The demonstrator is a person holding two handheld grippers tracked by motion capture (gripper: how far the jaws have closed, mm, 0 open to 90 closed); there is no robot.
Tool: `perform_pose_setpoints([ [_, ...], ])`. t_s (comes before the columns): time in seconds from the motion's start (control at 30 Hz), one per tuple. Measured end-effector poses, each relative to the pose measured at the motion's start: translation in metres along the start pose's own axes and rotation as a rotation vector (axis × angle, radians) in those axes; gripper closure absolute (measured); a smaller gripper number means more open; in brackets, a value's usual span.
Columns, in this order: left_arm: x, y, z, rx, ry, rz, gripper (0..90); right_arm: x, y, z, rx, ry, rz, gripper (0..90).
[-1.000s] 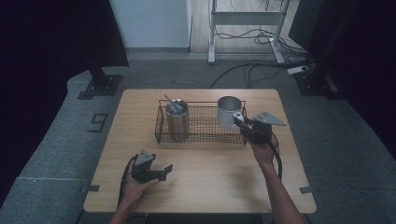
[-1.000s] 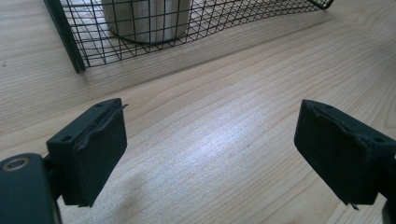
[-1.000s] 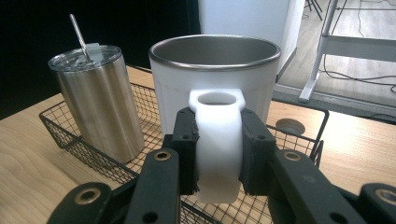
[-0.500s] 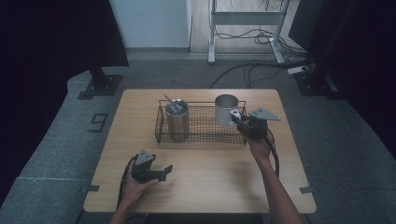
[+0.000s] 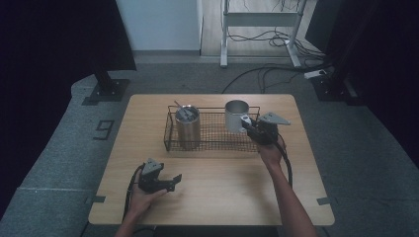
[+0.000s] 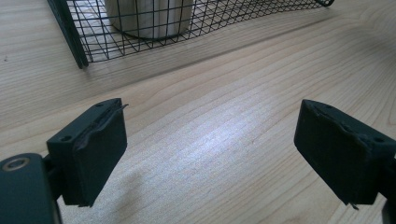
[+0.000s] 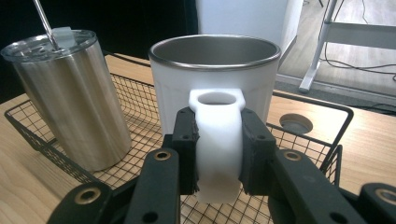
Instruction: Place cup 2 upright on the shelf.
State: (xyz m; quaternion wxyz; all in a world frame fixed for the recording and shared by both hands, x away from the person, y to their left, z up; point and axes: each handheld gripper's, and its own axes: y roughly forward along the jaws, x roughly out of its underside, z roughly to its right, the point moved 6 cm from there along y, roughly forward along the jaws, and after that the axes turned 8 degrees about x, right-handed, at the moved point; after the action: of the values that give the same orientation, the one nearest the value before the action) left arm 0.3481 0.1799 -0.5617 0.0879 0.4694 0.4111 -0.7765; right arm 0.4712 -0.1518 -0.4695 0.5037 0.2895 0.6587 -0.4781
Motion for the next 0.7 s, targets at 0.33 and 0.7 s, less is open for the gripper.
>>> perform_pose_setpoints([
  [0.33,0.000,-0.001,-0.001,-0.001,-0.001,0.000,9.7,0.007,0.010,0.000,0.002,-0.001,-0.019,70.5],
  [0.7,0.001,-0.001,-0.002,-0.003,-0.001,-0.002,9.7,0.014,0.018,-0.001,-0.005,-0.007,-0.039,70.5],
])
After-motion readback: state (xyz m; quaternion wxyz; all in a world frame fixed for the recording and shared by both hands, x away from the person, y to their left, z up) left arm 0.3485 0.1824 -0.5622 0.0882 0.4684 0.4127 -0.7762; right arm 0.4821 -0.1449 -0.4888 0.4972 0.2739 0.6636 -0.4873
